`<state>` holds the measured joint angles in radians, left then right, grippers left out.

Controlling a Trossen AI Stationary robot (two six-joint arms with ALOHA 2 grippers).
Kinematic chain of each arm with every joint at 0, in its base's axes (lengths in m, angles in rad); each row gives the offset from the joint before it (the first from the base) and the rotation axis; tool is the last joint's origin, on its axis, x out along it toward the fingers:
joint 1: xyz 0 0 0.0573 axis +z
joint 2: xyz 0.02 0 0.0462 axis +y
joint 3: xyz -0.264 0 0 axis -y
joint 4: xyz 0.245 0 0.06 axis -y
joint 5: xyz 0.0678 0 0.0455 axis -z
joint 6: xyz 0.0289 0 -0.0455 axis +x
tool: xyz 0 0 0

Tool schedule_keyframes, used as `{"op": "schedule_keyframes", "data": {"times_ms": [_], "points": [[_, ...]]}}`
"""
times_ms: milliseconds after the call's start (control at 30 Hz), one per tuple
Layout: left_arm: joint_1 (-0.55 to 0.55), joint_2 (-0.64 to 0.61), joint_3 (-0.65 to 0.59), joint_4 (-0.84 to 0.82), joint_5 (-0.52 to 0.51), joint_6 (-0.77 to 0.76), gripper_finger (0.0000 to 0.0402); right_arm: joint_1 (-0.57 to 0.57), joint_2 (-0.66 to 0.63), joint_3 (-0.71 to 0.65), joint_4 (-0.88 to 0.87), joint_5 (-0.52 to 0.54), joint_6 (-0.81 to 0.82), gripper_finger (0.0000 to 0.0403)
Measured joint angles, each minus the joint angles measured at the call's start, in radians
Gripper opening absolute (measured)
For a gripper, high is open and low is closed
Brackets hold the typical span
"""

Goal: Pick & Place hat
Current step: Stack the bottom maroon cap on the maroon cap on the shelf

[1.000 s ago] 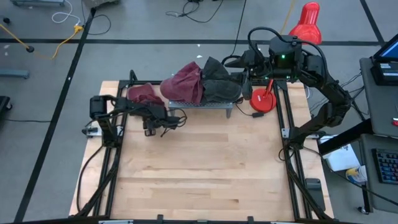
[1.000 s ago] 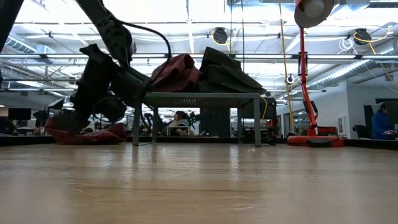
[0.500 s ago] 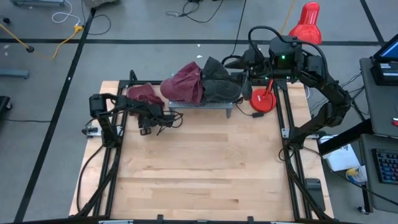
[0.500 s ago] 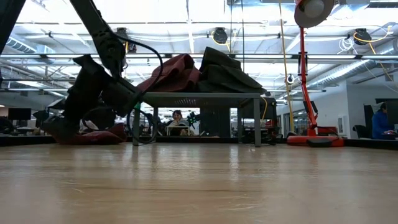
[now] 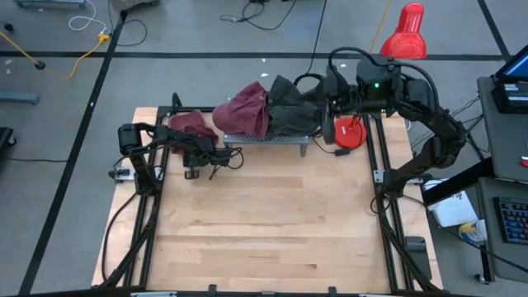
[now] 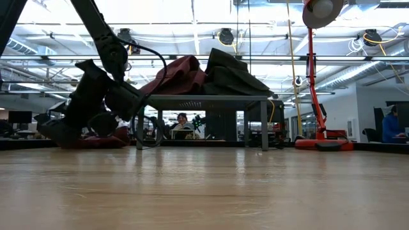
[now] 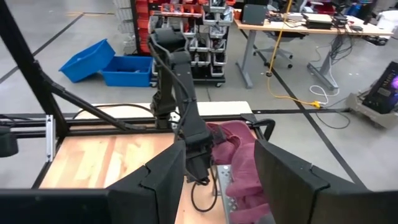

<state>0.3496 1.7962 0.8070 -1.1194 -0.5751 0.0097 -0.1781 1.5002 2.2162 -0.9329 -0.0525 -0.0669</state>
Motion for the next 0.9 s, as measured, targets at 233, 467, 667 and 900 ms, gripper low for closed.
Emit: {"op": "schedule_keyframes", "data": {"times_ms": [233,467,667,900], "points": [[-0.018,0.000,0.000,-0.016,0.051,0.020,0.0009,0.030,0.000,0.000,0.000,0.004,0.001,0.0187],[-0.101,0.000,0.080,-0.186,0.110,0.019,0.0005,0.055,0.000,0.000,0.010,0.006,0.002,0.0187],[-0.200,0.000,0.220,-0.313,0.234,0.010,0.0003,0.063,0.000,0.000,0.035,0.006,0.002,0.0187],[-0.314,0.000,0.427,-0.423,0.513,0.005,0.0002,0.063,0.000,0.000,0.039,0.005,0.003,0.0187]]}}
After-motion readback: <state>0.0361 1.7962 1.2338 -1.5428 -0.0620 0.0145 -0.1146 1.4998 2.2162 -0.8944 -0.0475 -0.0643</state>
